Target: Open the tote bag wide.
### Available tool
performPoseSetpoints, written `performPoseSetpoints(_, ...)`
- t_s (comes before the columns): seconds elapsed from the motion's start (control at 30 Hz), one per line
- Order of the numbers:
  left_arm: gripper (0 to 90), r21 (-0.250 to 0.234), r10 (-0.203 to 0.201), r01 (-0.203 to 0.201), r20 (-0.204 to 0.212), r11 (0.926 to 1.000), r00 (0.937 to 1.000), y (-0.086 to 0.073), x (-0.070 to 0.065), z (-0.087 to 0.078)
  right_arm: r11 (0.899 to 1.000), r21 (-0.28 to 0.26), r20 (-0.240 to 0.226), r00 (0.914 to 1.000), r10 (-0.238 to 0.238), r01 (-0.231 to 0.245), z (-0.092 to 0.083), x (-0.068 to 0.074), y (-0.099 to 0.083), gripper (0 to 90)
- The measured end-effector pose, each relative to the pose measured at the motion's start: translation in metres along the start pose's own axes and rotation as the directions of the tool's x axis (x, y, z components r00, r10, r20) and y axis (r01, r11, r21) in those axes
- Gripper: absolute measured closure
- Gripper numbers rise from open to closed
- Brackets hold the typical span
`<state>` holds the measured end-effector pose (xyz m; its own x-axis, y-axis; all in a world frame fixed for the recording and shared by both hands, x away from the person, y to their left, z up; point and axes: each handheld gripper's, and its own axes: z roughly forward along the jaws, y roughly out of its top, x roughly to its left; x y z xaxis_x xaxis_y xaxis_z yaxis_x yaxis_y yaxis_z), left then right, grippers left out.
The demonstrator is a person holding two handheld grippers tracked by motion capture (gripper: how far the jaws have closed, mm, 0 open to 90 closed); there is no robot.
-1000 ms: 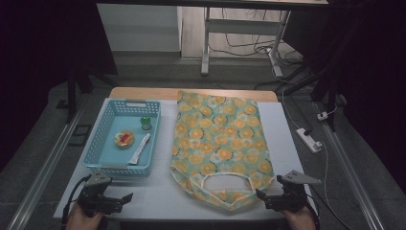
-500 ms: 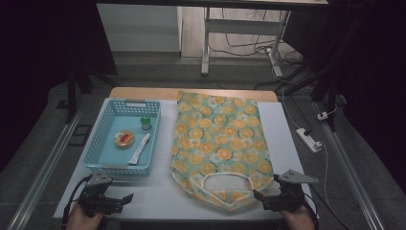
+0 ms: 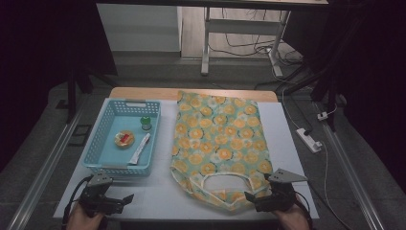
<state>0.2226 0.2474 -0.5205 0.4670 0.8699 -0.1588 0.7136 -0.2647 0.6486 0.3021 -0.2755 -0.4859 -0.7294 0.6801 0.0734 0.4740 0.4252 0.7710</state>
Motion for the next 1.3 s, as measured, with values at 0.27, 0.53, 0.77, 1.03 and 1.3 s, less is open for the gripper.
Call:
performPoseSetpoints(0.27, 0.2, 0.000, -0.003, 0.003, 0.002, 1.0000, 1.0000, 0.000, 0.000, 0.000, 0.998, 0.032, -0.049, 0.9974, -0.053, 0.055, 0.009, 0.016, 0.010, 0.0)
performPoseSetpoints(0.53, 0.3, 0.001, -0.006, 0.006, 0.003, 1.0000, 1.0000, 0.000, 0.001, 0.000, 0.995, 0.073, -0.099, 0.9929, -0.066, 0.074, 0.021, 0.032, 0.017, 0.0)
performPoseSetpoints(0.77, 0.3, 0.001, -0.011, 0.011, 0.005, 0.9999, 0.9999, 0.000, 0.001, 0.000, 0.987, 0.093, -0.141, 0.9830, -0.118, 0.131, 0.030, 0.051, 0.020, 0.0)
performPoseSetpoints(1.03, 0.0, -0.017, -0.029, 0.030, 0.019, 0.9994, 0.9994, -0.001, 0.004, -0.002, 0.971, 0.128, -0.196, 0.9651, -0.174, 0.201, 0.043, 0.073, 0.018, 0.0)
performPoseSetpoints(1.3, 0.1, -0.009, -0.021, 0.021, 0.018, 0.9997, 0.9996, -0.001, 0.003, -0.001, 0.956, 0.178, -0.231, 0.9544, -0.188, 0.232, 0.053, 0.080, 0.009, 12.1)
